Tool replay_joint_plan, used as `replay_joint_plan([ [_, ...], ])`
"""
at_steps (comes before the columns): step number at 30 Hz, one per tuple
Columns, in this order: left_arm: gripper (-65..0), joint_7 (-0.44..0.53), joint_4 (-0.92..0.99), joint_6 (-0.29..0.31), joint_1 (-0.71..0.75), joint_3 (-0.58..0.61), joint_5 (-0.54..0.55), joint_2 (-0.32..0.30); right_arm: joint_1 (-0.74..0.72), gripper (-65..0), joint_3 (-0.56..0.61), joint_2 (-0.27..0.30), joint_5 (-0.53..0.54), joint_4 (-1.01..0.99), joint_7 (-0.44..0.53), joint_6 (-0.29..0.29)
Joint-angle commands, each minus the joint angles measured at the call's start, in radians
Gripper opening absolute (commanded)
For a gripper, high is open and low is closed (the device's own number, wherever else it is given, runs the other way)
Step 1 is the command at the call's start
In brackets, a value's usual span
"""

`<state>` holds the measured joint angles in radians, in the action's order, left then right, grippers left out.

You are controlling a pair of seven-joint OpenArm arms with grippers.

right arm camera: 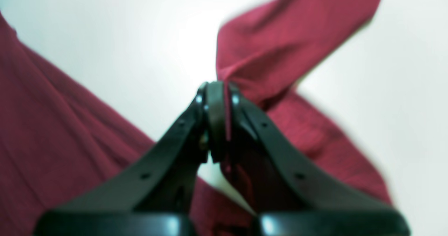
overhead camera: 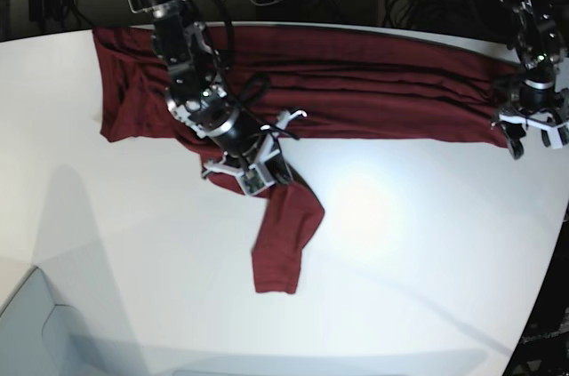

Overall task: Layout the t-shirt on the table in an organized manner, then fold the t-shirt properly
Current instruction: 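Lift the sleeve with the right gripper and fold it onto the shirt body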

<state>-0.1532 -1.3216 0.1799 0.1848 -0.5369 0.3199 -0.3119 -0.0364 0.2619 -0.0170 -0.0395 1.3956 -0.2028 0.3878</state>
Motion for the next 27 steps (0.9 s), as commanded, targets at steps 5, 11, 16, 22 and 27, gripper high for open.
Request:
replay_joint_plan([
  [5,-23.1,0.027,-0.017,-0.003,-0.011,-0.009,0.008,-0.016,0.033,-65.0,0.003,-0.007,0.011,0.115,0.021,0.003],
  [11,-23.1,0.027,-0.017,-0.003,-0.032,-0.009,0.008,-0.016,0.1,-65.0,0.007,-0.007,0.013,0.218,0.019,0.004],
  [16,-23.1,0.027,-0.017,-0.003,-0.044,-0.009,0.008,-0.016,0.172,-65.0,0.009,-0.007,0.013,0.29,0.019,0.006],
  [22,-23.1,0.027,-0.017,-0.003,-0.066,-0.009,0.008,-0.016,0.264,-65.0,0.041,-0.007,0.013,0.38,0.019,0.009],
  [27,-23.1,0.027,-0.017,-0.003,-0.086,-0.009,0.008,-0.016,0.33,-65.0,0.096,-0.007,0.013,0.39,0.019,0.009],
])
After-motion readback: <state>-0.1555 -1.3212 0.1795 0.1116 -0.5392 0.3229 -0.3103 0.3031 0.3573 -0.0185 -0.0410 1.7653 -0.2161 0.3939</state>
